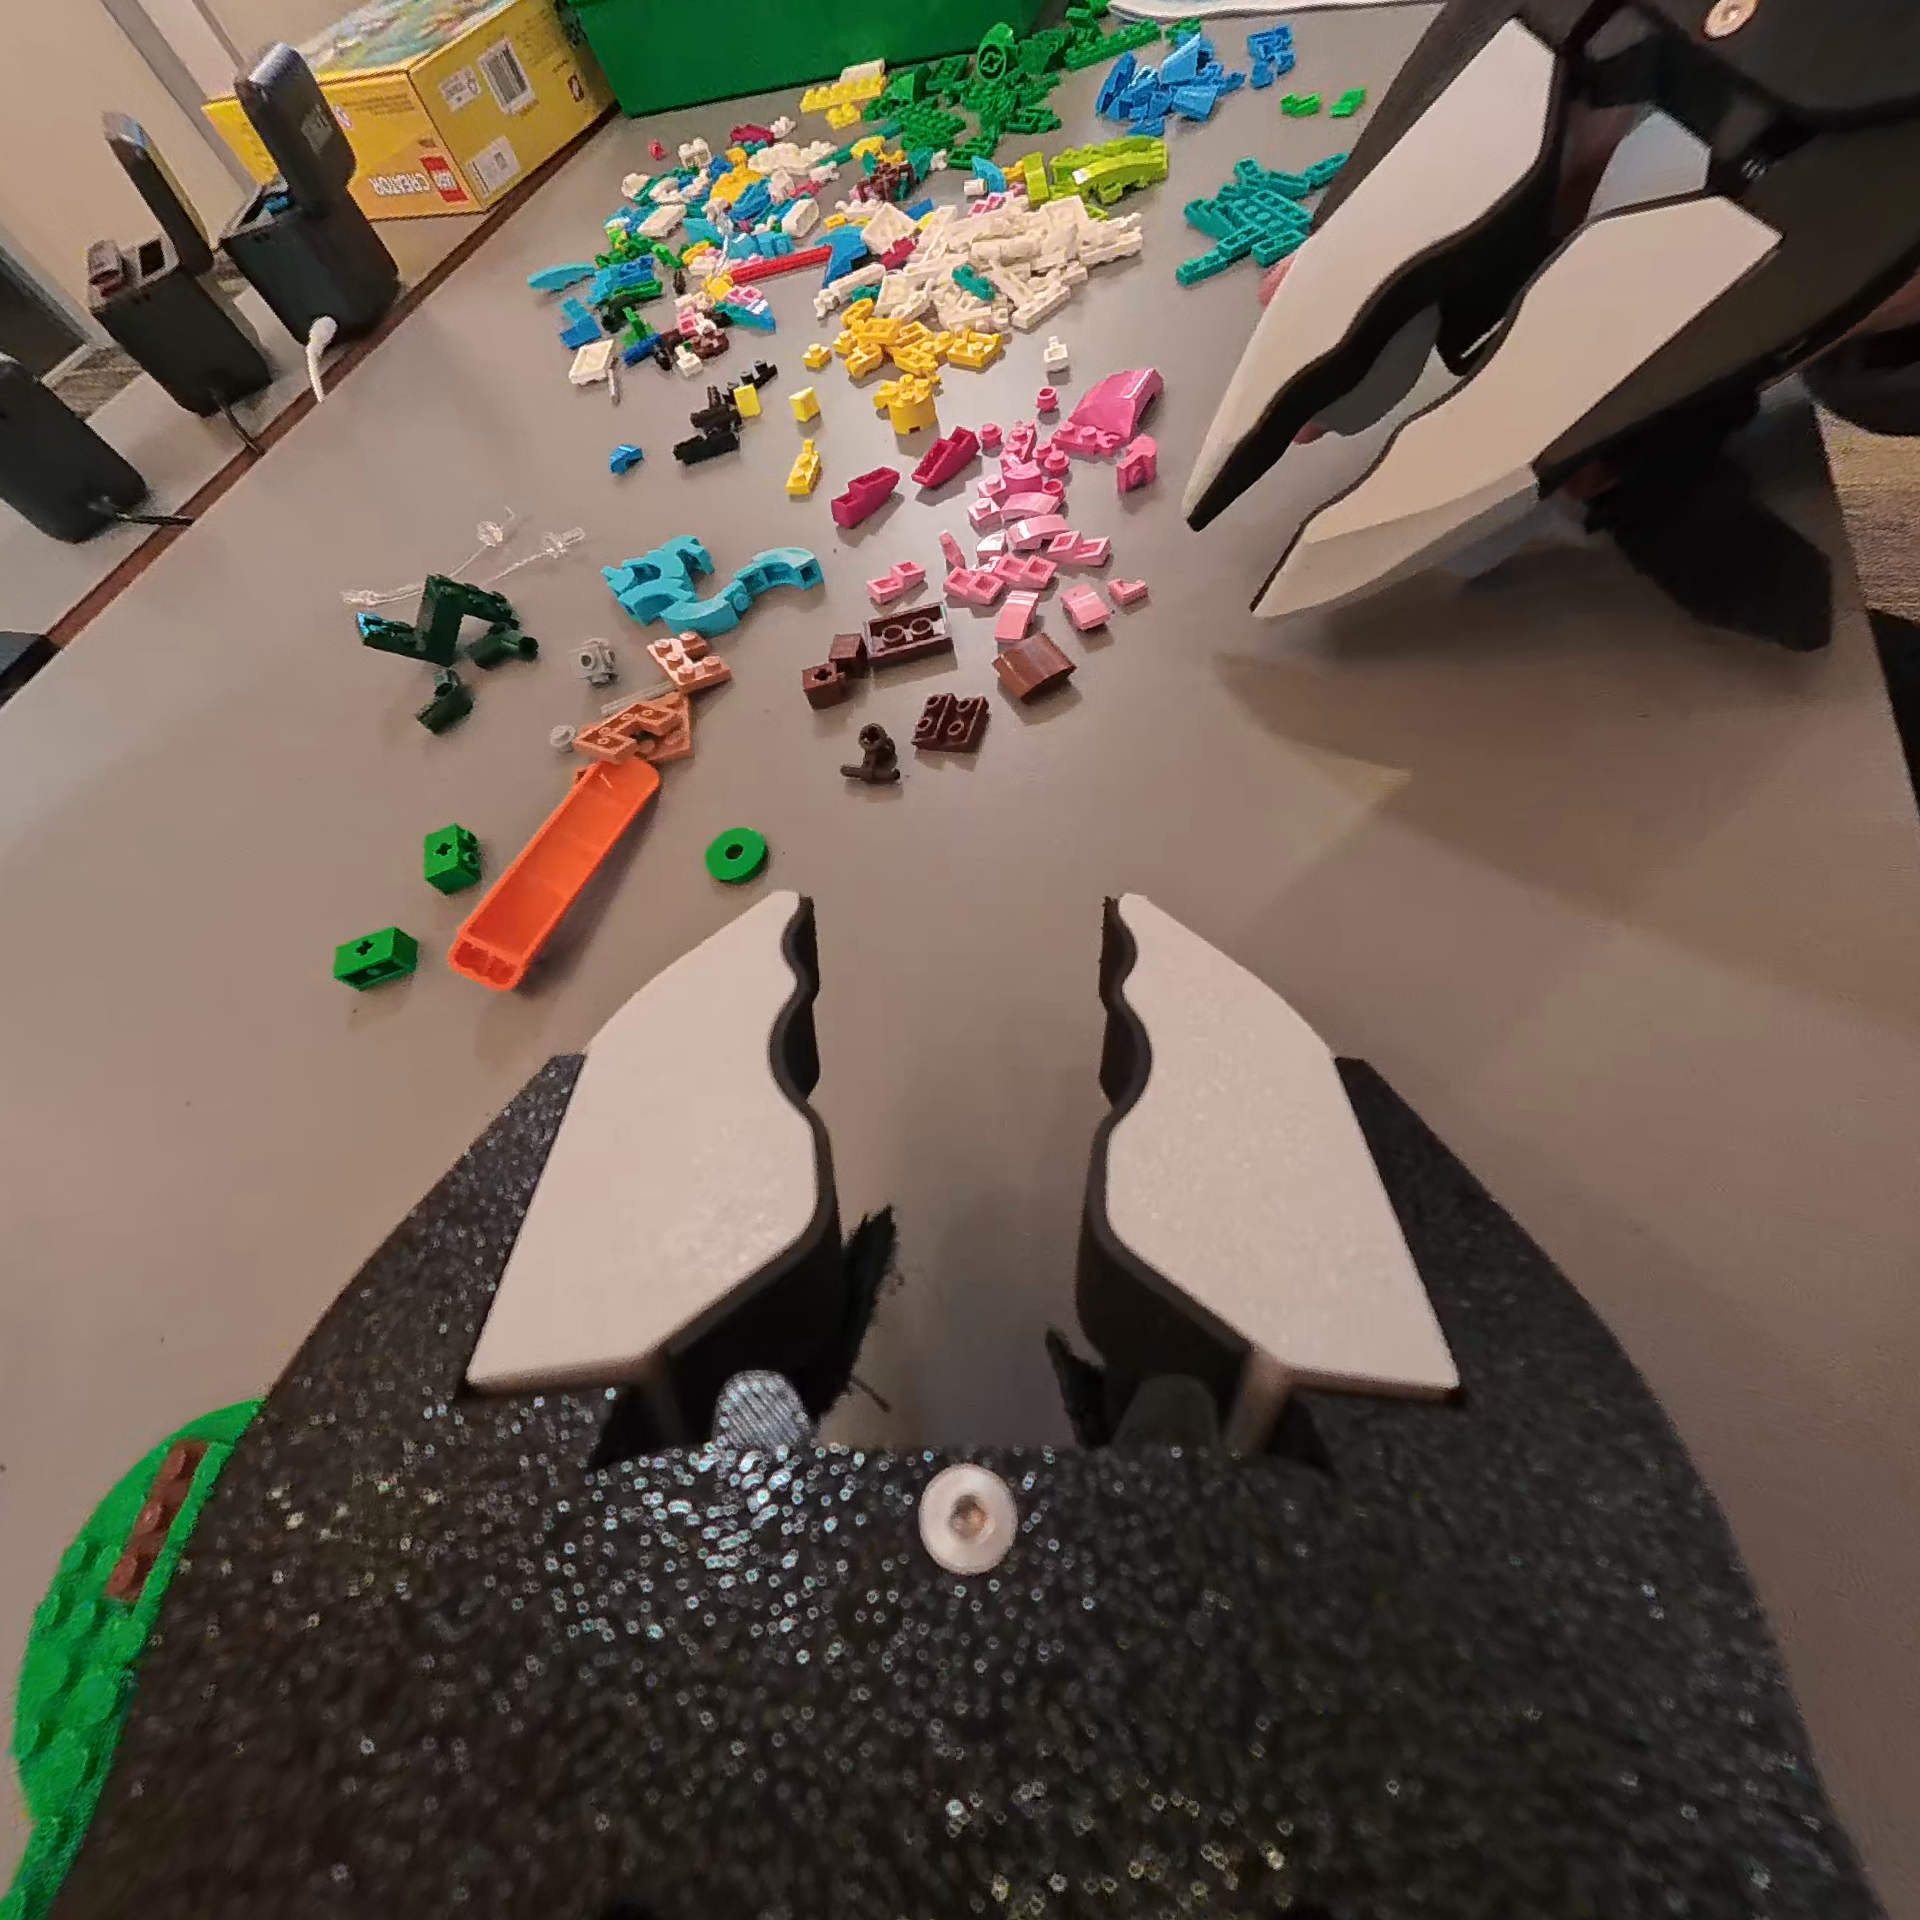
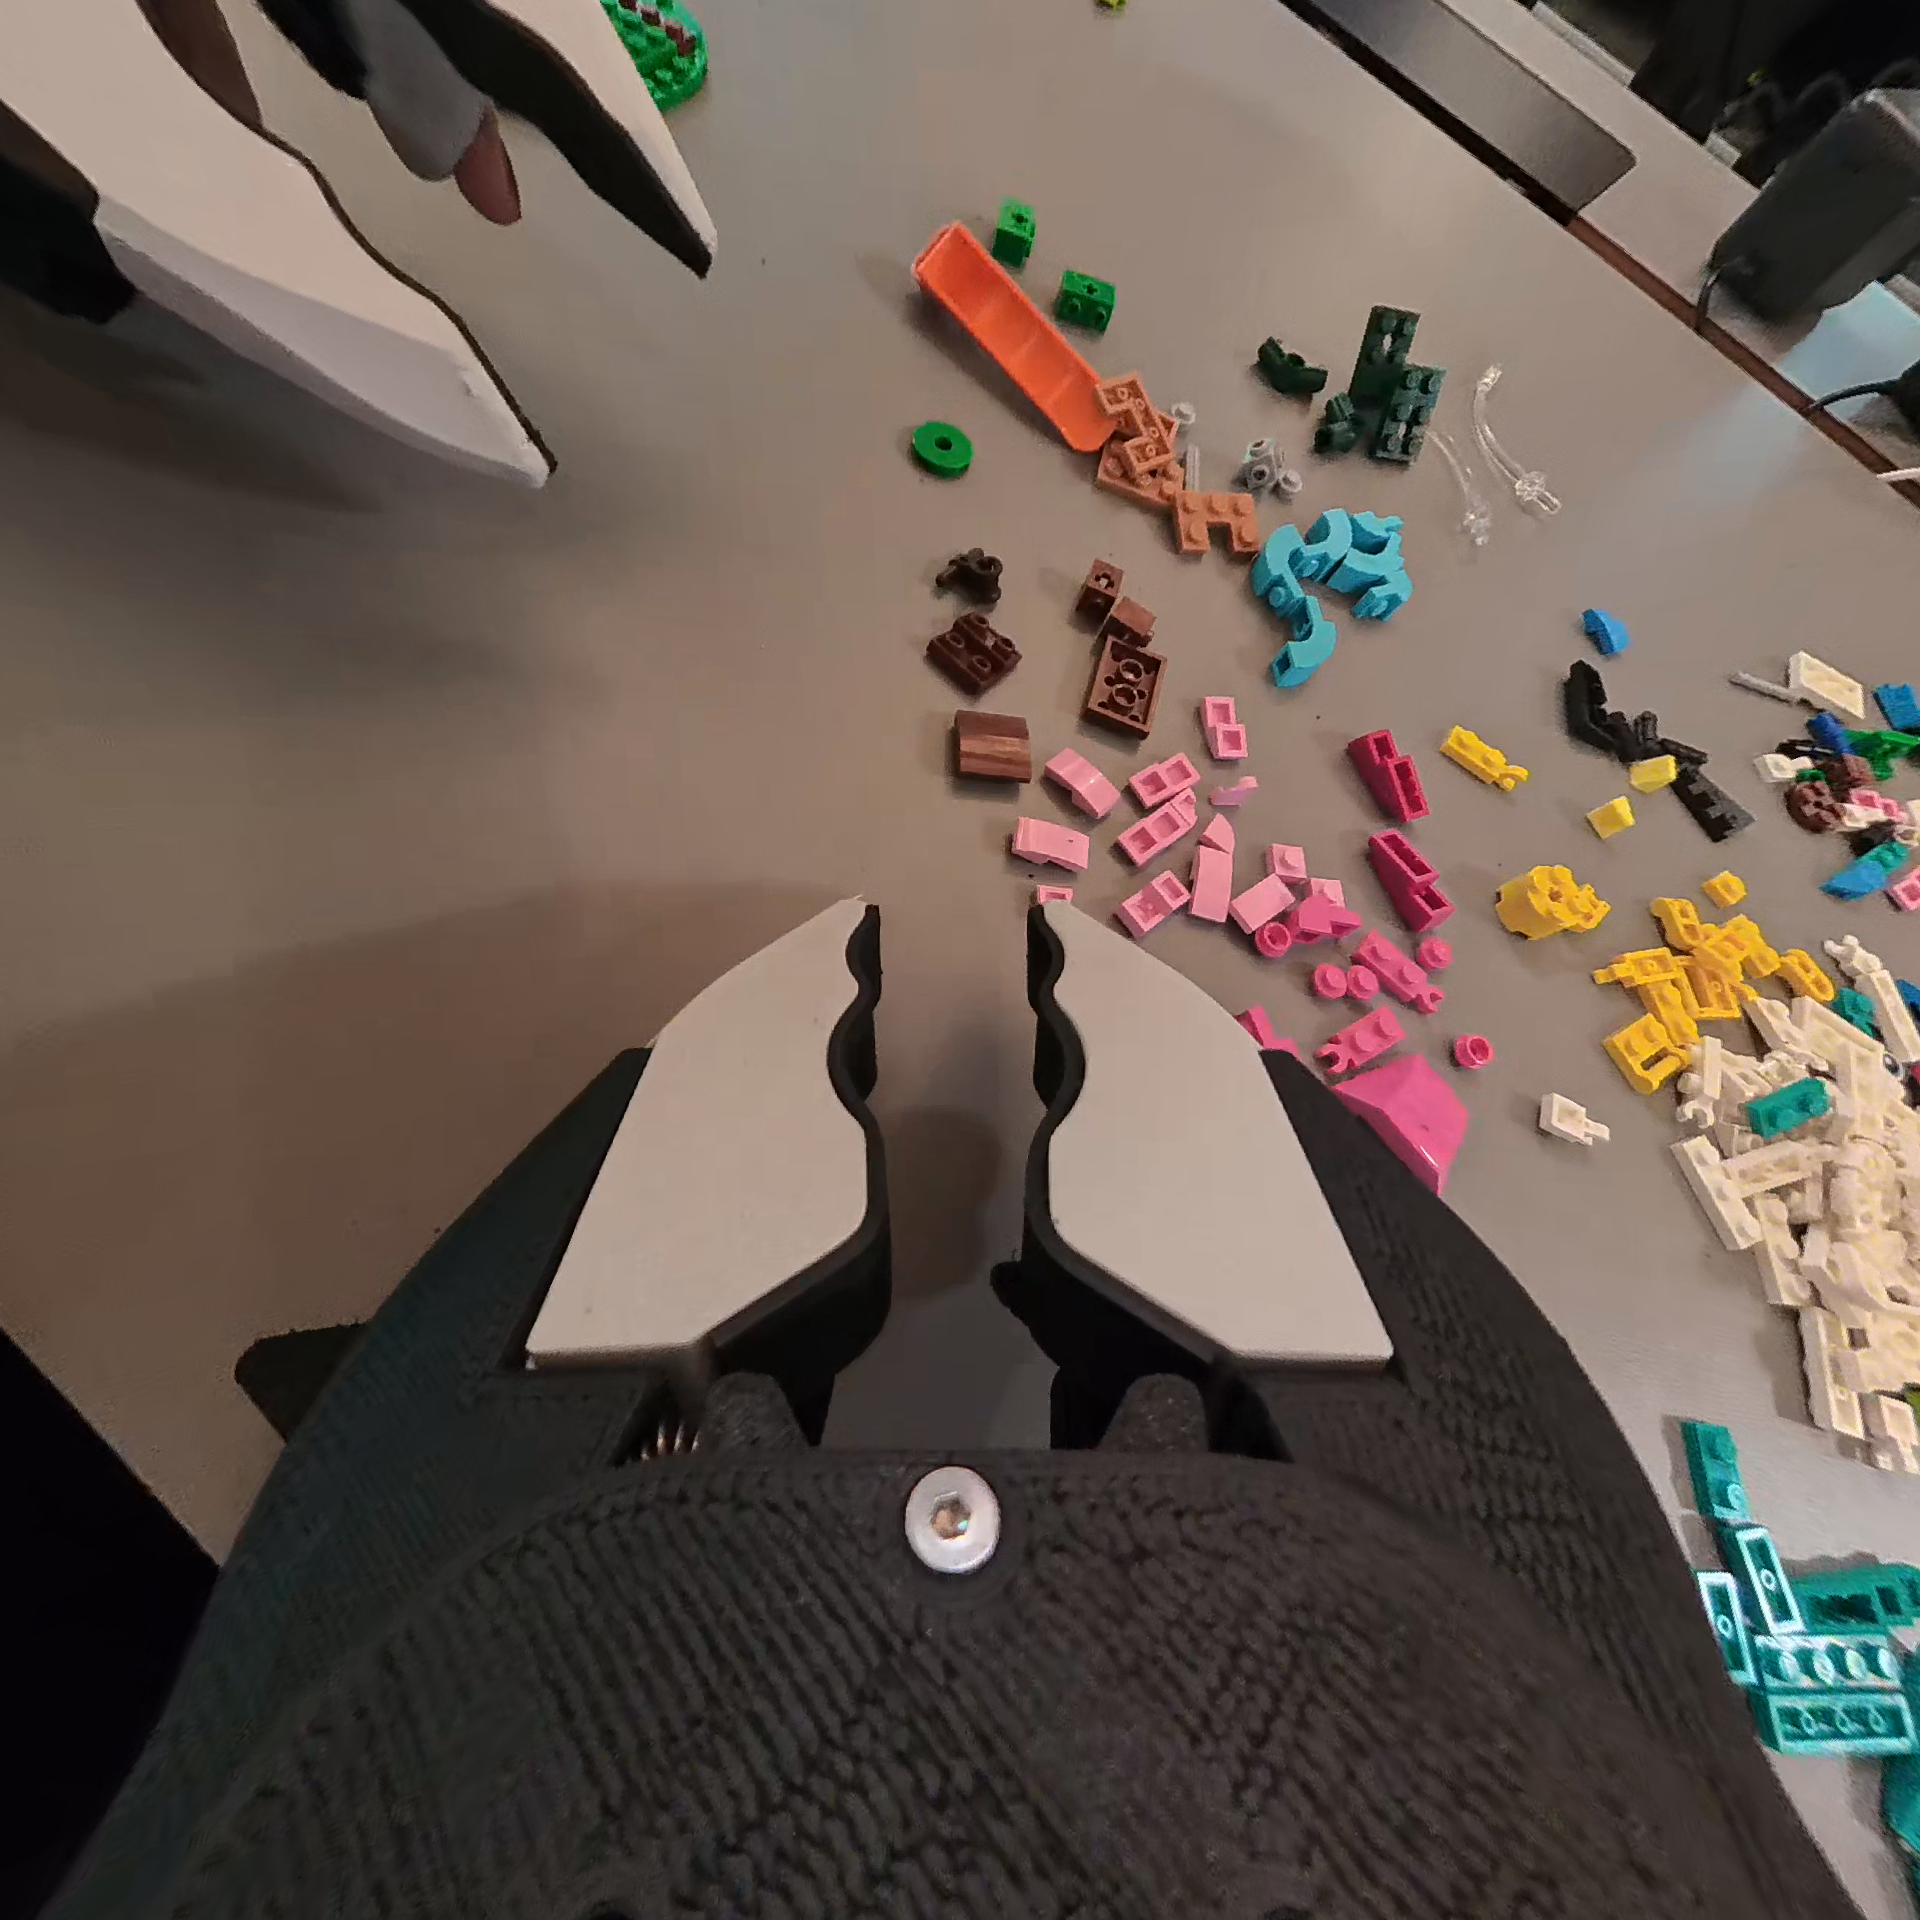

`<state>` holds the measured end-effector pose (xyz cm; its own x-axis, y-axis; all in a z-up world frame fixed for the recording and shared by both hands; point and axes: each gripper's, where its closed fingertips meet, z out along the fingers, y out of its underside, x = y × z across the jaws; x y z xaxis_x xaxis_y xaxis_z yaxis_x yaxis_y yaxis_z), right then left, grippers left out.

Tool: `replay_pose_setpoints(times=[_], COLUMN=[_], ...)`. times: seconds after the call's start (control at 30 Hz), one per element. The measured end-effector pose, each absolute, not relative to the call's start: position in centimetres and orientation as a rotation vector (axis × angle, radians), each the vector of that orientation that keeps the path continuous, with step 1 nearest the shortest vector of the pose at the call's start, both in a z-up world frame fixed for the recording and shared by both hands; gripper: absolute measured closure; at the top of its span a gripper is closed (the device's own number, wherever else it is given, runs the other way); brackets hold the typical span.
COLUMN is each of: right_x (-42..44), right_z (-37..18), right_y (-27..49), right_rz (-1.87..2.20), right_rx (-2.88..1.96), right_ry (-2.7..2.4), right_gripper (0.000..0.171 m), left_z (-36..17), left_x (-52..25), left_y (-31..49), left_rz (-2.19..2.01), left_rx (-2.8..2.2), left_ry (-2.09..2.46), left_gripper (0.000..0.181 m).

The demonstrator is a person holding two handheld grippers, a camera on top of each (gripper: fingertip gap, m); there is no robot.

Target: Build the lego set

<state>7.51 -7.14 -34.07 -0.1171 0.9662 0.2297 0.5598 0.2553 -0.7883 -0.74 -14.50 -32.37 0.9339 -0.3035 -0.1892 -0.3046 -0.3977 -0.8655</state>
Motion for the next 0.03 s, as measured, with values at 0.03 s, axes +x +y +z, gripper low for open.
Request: replay_pose_setpoints(times=[0.03], right_x=[7.52], right_z=[-34.08], right_y=[-7.14], right_rz=[0.693], right_rx=[-1.403], right_ry=[-1.784], right_gripper=[0.145], left_z=[-32.35], left_x=[-0.78], left_y=[-14.49], left_rz=[-0.004], left_rx=[-2.007], left_ry=[0.431], left_gripper=[0.129])
